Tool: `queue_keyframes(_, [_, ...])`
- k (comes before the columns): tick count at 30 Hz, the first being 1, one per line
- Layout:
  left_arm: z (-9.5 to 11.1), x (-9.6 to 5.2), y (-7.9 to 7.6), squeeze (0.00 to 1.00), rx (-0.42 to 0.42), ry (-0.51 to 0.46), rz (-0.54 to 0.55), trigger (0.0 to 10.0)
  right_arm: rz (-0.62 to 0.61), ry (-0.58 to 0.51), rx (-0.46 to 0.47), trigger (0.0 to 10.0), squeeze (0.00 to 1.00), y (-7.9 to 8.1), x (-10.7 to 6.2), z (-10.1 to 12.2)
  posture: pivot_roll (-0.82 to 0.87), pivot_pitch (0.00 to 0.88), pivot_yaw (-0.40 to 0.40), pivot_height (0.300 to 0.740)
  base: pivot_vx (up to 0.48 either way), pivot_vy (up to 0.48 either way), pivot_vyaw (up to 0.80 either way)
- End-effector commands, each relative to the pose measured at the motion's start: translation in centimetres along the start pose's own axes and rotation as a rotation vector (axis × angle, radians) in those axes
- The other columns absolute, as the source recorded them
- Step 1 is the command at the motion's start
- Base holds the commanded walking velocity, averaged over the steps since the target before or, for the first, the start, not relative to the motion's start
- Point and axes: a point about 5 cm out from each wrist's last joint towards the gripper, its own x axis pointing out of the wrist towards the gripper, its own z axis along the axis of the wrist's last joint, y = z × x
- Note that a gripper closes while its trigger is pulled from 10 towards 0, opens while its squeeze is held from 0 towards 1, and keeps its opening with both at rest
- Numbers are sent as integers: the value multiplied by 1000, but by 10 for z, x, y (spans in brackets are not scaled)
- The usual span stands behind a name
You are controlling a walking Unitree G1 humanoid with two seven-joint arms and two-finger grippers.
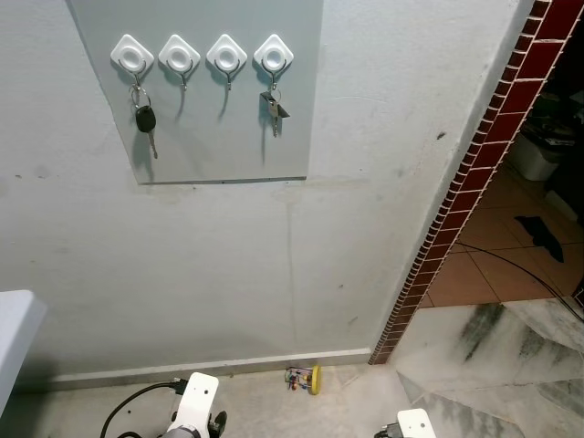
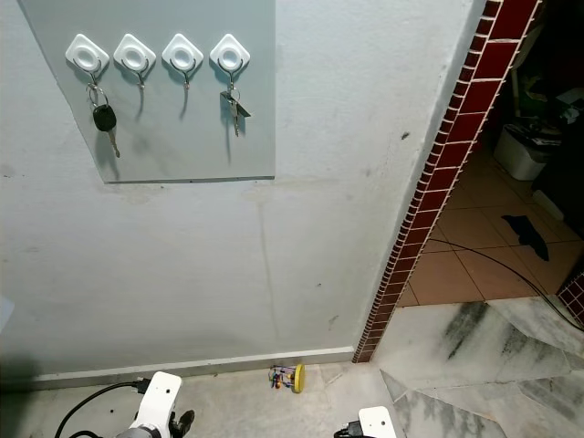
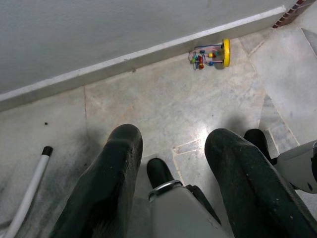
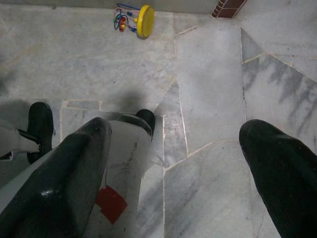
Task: Hang keys on a hook
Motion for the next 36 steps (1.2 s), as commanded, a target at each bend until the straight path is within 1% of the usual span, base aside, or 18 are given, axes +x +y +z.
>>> queue_keyframes(1, [-3,-1,4,0,4,10,15,10000,15,13,-29,10000,0,3,0,-2,-116,0,7,740,0,0,794])
queue_keyframes(8, [-3,-1,5,0,5,11,14,10000,20,7,-21,10000,0,7,1,0,-112,0,13,740,0,0,794])
queue_keyframes(17, [-3,-1,5,0,-3,17,19,10000,19,6,-23,10000,0,7,1,1,-105,0,8,740,0,0,794])
queue_keyframes(19, [-3,-1,4,0,23,20,11,10000,22,4,-28,10000,0,7,1,2,-104,0,6,740,0,0,794])
queue_keyframes(21, [-5,-1,2,0,71,25,-8,10000,23,2,-29,10000,0,7,2,3,-101,0,4,740,0,0,794])
queue_keyframes(22, [-5,-1,1,0,74,28,-11,10000,21,2,-28,10000,0,7,2,3,-99,0,2,740,0,0,794])
queue_keyframes(25, [-7,-2,0,0,48,34,-1,10000,19,2,-29,10000,0,7,2,3,-97,0,2,740,0,0,794])
queue_keyframes(33, [-8,-2,0,0,38,39,8,10000,18,1,-21,10000,0,10,2,4,-93,0,3,740,0,0,794])
queue_keyframes(36, [-9,-2,1,0,7,43,15,10000,15,3,-23,10000,0,10,2,4,-92,0,4,740,0,0,794])
